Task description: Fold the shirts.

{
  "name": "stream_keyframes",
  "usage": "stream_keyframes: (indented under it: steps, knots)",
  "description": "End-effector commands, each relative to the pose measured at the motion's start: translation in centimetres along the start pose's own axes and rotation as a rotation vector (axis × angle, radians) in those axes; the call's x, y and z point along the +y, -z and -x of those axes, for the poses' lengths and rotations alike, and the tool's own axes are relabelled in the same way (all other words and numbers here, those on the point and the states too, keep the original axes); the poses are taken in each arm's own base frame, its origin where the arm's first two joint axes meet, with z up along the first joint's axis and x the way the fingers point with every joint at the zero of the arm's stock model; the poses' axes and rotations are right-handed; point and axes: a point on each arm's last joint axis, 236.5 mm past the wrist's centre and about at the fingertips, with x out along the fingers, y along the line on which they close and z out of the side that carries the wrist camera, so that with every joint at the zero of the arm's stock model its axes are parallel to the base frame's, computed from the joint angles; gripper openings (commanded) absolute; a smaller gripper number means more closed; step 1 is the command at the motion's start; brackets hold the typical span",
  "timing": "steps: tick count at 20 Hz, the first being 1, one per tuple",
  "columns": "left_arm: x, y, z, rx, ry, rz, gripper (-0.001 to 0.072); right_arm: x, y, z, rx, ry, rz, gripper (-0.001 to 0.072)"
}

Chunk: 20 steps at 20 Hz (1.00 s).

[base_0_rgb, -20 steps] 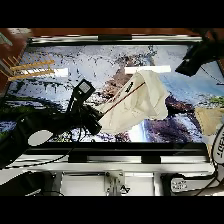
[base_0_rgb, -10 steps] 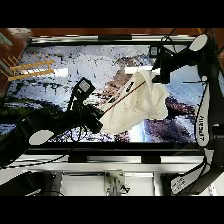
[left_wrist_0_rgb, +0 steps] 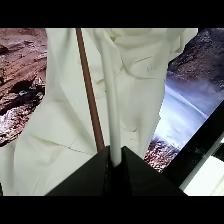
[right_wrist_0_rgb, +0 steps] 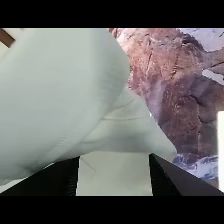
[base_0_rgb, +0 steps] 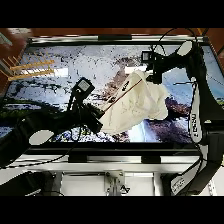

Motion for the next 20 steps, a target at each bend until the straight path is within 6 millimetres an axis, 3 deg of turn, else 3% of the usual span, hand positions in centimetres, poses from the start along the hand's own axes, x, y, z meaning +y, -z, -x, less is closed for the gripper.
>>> stream_keyframes:
  steps: [1,5,6,7,13,14,15,16,17,20]
  knots:
    - [0.0,0.0,0.0,0.001,0.000,-0.001,0.0050,-0.6,1.2,0.8,0.039,0.029,-0.030,0.0552]
    - [0.0,0.0,0.0,0.000,0.000,-0.002,0.0050,-1.1,1.4,2.5,0.047,0.055,-0.047,0.0555]
    - [0.0,0.0,0.0,0.000,0.000,-0.002,0.0050,-1.1,0.7,2.5,0.016,0.056,-0.055,0.0613]
    - [0.0,0.0,0.0,0.000,0.000,-0.002,0.0049,-0.9,0.2,2.2,-0.009,0.047,-0.062,0.0668]
    - [0.1,-0.8,0.0,-0.035,-0.004,-0.002,0.0049,1.7,-3.0,-1.7,-0.113,-0.081,-0.067,0.0663]
    - [0.1,-0.9,0.0,-0.037,-0.004,-0.002,0.0049,2.2,-3.7,-2.3,-0.129,-0.099,-0.065,0.0555]
    - [0.1,-0.9,0.0,-0.037,-0.004,-0.002,0.0050,2.5,-4.3,-2.7,-0.135,-0.109,-0.059,0.0315]
    - [0.1,-0.9,0.0,-0.038,-0.004,-0.002,0.0050,2.4,-4.7,-2.7,-0.141,-0.104,-0.055,0.0239]
    - [0.1,-1.0,0.0,-0.042,-0.004,-0.003,0.0050,2.1,-5.2,-2.5,-0.160,-0.093,-0.060,0.0207]
    - [0.1,-1.2,0.0,-0.049,-0.005,-0.002,0.0050,1.5,-4.6,-1.5,-0.156,-0.068,-0.079,0.0210]
